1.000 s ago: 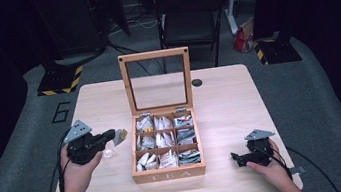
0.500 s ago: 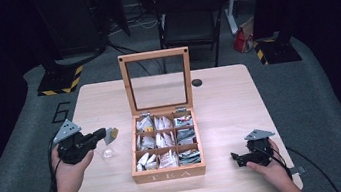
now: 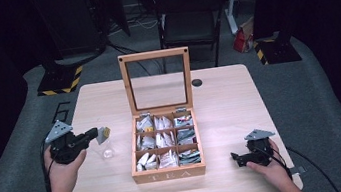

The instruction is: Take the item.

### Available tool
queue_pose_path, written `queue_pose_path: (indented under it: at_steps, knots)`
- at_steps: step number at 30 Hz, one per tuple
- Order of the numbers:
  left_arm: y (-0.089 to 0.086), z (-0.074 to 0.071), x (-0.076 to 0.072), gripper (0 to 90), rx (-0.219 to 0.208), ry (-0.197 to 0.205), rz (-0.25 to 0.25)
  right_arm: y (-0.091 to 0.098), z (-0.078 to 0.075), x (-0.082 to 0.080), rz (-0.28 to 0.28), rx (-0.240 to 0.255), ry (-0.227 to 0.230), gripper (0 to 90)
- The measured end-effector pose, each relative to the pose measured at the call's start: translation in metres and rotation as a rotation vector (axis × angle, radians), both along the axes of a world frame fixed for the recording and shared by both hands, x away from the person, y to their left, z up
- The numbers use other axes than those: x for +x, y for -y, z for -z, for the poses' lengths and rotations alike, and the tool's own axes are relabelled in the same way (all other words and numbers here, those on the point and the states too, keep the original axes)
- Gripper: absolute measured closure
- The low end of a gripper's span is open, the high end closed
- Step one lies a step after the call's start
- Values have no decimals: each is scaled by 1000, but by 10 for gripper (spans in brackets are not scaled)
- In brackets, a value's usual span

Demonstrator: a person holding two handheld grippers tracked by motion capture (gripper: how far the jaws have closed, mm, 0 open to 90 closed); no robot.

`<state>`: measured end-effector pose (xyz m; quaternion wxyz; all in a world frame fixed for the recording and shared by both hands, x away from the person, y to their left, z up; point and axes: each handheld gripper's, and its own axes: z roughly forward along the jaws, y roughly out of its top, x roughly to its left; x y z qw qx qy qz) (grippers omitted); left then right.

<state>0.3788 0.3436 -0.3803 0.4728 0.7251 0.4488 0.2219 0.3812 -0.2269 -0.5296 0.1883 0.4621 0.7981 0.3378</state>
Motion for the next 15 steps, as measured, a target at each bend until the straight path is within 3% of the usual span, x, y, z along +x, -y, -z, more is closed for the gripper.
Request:
queue_pose_path:
  at_steps: [15]
  knots:
    - [-14, 1, 3, 895, -2, -3, -39, 0, 0, 0, 0, 0, 0, 0]
